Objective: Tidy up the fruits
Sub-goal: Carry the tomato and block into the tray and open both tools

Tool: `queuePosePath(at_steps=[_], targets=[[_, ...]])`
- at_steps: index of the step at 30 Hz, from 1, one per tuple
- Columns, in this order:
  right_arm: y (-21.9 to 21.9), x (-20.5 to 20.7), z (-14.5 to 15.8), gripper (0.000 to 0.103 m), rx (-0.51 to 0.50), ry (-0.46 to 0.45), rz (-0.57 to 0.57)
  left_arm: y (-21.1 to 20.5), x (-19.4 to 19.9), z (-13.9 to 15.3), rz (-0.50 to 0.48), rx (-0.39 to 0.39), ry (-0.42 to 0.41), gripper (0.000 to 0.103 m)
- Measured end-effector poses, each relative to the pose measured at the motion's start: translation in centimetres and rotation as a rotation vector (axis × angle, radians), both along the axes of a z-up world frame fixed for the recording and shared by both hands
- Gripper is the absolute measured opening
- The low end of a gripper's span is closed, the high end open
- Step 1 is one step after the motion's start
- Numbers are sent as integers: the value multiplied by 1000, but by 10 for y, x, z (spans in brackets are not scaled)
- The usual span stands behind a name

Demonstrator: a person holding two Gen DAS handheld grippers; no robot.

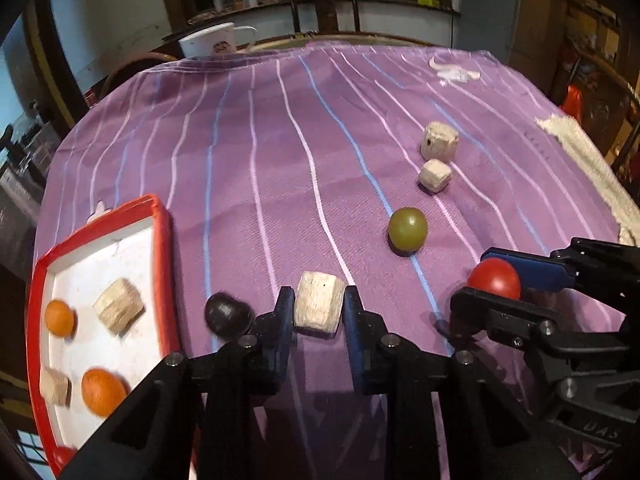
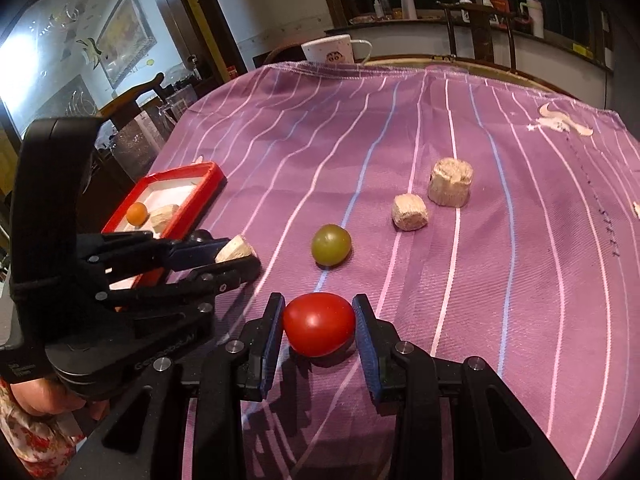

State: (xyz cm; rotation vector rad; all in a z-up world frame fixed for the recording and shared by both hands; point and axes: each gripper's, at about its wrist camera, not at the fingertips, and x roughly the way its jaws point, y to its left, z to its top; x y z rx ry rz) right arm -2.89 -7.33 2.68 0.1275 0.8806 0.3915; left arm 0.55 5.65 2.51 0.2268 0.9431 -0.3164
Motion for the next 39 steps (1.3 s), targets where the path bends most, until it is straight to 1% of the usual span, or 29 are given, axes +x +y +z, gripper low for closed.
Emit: queuePosePath(at_steps=[2, 4, 8, 10, 14, 17, 20, 22, 25, 27, 28, 31, 34, 36, 37, 39], targets=[[2, -5, 6, 38, 3, -11, 8, 11, -9, 8, 27, -33, -15, 24], [7, -10, 13, 38, 4, -24, 20, 27, -21, 17, 67, -84, -23, 24], [28, -19, 26, 38, 7, -39, 68, 80, -46, 29, 198, -169, -42, 24], [44, -21, 32, 38, 9, -42, 103, 107, -57, 31, 266, -187, -50, 24], [88, -26, 39, 38, 26, -36, 190, 162, -74, 27, 421, -138, -69, 24], [125, -31, 40, 38, 35, -36, 265, 192, -81, 17, 502, -107, -60, 24], [157, -38, 38, 38, 19, -41, 327, 210, -90, 9, 527, -130, -40, 24], [182, -45, 32, 38, -2, -33, 381, 215, -93, 4, 523, -148, -35, 24], [204, -55, 21, 38, -45, -37, 437, 217, -93, -4, 518, -165, -20, 24], [213, -60, 14, 38, -59, -33, 458, 216, -91, -9, 525, -160, -10, 25], [217, -61, 11, 38, -60, -27, 469, 217, -91, -9, 534, -149, -23, 25], [218, -59, 2, 38, -54, 1, 461, 221, -93, -8, 540, -196, -26, 27], [219, -59, 1, 38, -58, -12, 461, 225, -99, -2, 557, -218, -46, 35], [220, -61, 1, 39, -62, -23, 463, 228, -107, 6, 572, -229, -75, 47], [221, -62, 1, 39, -65, -30, 463, 230, -111, 10, 578, -242, -91, 49], [224, -64, 1, 39, -71, -41, 463, 236, -121, 19, 595, -272, -122, 57]])
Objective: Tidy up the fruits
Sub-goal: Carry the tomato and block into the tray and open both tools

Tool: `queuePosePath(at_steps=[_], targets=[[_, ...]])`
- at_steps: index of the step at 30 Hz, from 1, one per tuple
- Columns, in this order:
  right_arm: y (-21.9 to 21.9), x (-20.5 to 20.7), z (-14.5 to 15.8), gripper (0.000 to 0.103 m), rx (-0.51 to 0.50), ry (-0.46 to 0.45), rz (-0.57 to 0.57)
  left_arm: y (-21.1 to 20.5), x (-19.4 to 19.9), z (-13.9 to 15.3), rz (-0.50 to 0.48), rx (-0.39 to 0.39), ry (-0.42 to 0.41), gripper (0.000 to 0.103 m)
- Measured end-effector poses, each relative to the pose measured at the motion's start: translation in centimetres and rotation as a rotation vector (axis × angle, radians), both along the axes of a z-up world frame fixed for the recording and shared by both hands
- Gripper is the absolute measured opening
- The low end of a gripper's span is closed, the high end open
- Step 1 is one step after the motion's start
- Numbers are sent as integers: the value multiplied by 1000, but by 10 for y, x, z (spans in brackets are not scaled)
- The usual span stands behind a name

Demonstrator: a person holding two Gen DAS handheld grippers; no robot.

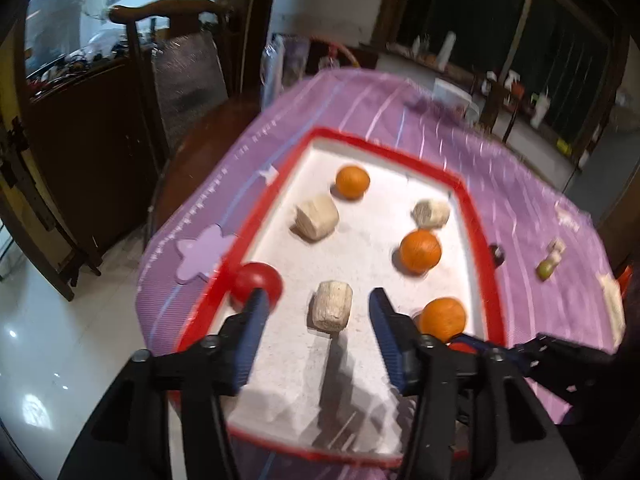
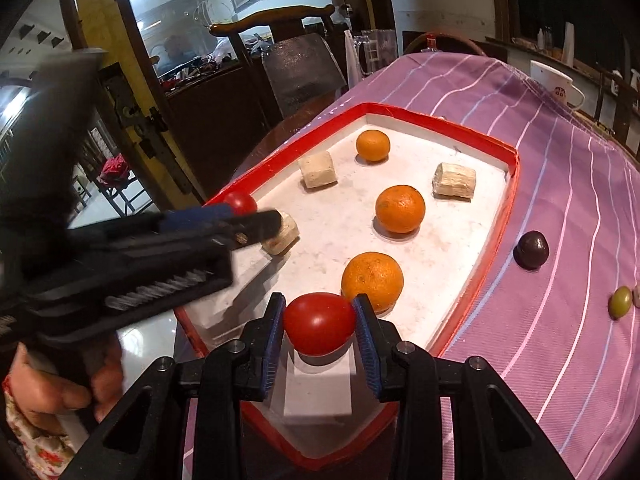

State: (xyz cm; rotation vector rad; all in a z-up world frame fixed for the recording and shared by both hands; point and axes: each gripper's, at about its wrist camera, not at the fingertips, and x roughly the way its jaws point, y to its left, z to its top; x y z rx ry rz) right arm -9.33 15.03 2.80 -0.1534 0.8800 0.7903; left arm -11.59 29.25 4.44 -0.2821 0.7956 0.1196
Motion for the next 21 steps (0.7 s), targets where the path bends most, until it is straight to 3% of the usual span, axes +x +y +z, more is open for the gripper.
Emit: queuePosePath(at_steps=[5, 10, 15, 21], targets=[[4, -4, 3, 39, 5, 2, 6, 22, -22, 16, 96, -59, -55, 67], [-4, -17, 14, 46, 24, -40, 8, 34, -34, 18, 158, -106, -67, 68], [-21, -25, 21, 49, 65, -39, -16, 28, -41, 21, 164, -104, -67, 69], [-58, -29, 32, 51, 124, -33, -110, 0, -47, 35, 131, -41, -88, 73]])
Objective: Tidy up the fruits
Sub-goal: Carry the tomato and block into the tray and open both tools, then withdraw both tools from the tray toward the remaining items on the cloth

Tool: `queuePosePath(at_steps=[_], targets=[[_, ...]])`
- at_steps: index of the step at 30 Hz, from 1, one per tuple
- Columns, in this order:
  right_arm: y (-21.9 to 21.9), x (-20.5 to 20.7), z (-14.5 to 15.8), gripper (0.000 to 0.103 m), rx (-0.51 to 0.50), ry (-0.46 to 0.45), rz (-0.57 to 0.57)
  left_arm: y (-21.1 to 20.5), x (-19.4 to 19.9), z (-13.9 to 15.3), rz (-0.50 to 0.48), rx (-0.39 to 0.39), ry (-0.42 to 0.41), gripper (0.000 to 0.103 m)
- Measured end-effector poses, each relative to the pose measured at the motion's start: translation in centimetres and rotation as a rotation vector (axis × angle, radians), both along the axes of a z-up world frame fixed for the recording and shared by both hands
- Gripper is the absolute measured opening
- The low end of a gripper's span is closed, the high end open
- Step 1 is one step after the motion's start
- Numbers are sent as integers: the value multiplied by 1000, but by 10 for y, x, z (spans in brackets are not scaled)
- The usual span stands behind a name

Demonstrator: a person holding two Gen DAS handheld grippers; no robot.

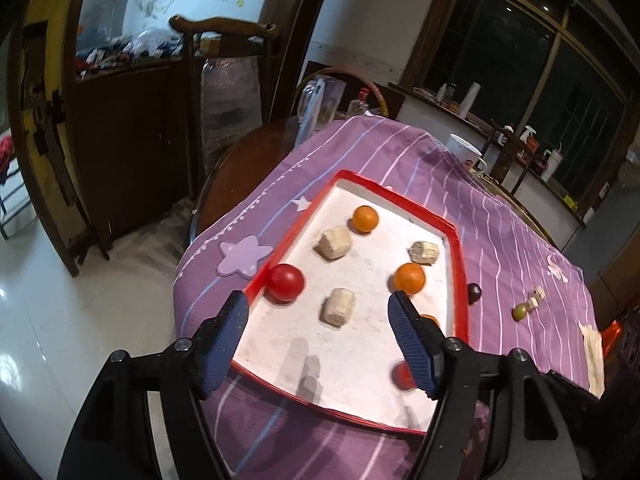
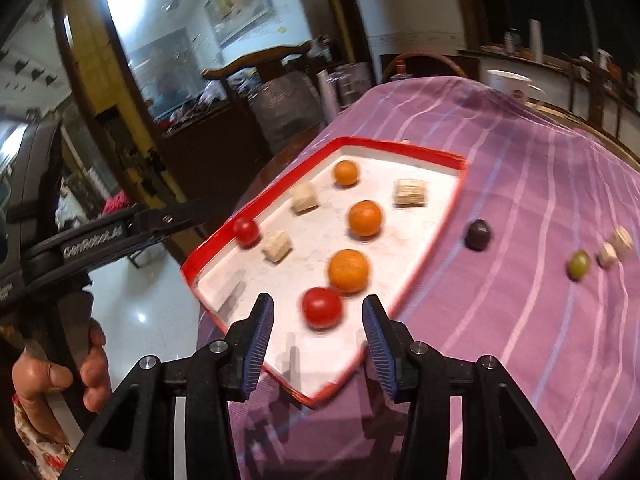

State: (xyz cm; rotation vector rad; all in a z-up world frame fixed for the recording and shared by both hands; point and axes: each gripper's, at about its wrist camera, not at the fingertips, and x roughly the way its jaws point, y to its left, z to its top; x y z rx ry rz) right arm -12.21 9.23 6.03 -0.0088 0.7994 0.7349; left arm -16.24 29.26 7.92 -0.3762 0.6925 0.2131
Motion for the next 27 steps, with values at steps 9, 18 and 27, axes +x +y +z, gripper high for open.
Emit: queuePosePath(at_steps=[9, 18, 27], targets=[[-82, 9, 10, 54, 65, 4, -243, -71, -8, 21, -35, 243, -21, 80], [-132, 10, 10, 55, 109, 16, -364, -139, 2, 19, -125, 432, 25, 80], [-163, 13, -1, 56, 146, 53, -408, -171, 13, 9, -182, 473, 76, 81]])
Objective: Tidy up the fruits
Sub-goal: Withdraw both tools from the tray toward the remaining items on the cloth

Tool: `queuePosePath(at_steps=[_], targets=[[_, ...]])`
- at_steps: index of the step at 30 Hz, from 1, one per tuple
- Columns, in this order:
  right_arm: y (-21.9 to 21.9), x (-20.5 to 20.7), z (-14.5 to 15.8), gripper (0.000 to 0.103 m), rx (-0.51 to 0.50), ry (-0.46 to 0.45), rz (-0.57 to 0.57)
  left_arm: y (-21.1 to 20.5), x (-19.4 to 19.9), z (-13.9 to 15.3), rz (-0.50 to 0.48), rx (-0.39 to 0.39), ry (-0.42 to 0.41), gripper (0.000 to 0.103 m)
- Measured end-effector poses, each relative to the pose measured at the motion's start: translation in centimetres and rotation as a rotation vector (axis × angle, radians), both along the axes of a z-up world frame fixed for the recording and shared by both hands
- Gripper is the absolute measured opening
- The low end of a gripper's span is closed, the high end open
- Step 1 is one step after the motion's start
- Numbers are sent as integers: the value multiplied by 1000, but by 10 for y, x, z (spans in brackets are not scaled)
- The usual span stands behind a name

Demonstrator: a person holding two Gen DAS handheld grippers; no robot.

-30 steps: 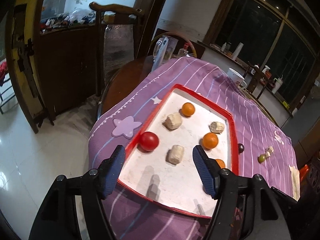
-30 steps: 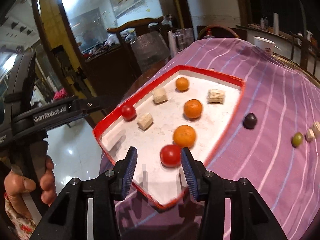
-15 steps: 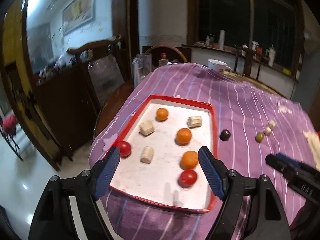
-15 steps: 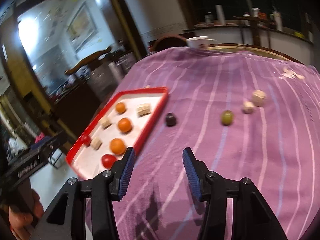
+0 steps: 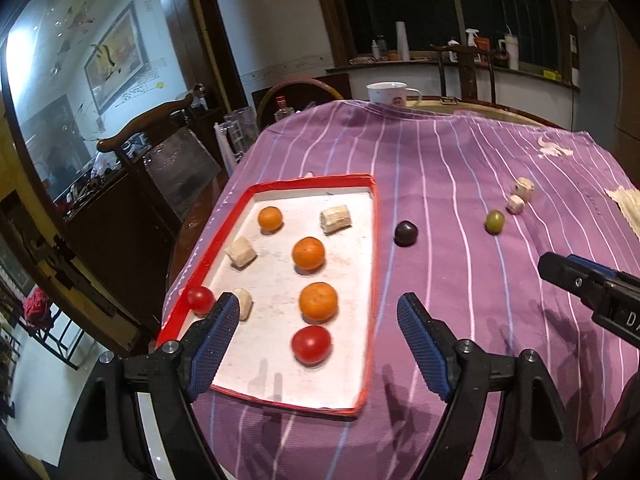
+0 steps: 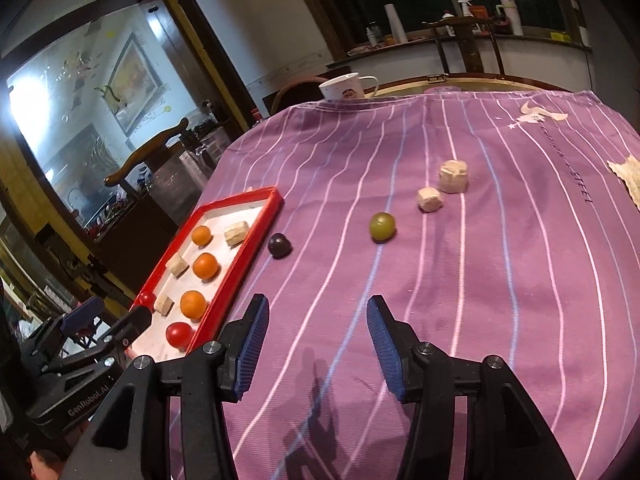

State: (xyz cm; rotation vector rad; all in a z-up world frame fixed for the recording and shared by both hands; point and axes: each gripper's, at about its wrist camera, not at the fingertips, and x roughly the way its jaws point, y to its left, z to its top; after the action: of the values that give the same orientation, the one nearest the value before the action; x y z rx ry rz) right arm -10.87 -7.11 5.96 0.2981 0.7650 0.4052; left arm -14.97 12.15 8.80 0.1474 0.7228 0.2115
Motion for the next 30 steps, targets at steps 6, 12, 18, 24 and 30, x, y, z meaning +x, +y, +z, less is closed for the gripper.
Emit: queuePosePath(at_steps=[6, 12, 18, 24, 30], targets=[[-12, 0, -1, 56, 13, 0, -18, -15, 5, -4, -35, -6, 31, 81], [-16, 2, -4, 57, 19, 13, -25, -21, 8, -9, -54, -7, 50, 81], [-17, 3, -7, 57, 14, 19, -22, -22, 11, -14, -61, -17, 66, 81], [-15, 6, -10, 57, 6, 33, -23, -20, 15, -19, -64, -28, 84, 81], [-13, 8, -13, 57, -2, 42, -21, -17, 19, -26, -68, -50, 106, 81]])
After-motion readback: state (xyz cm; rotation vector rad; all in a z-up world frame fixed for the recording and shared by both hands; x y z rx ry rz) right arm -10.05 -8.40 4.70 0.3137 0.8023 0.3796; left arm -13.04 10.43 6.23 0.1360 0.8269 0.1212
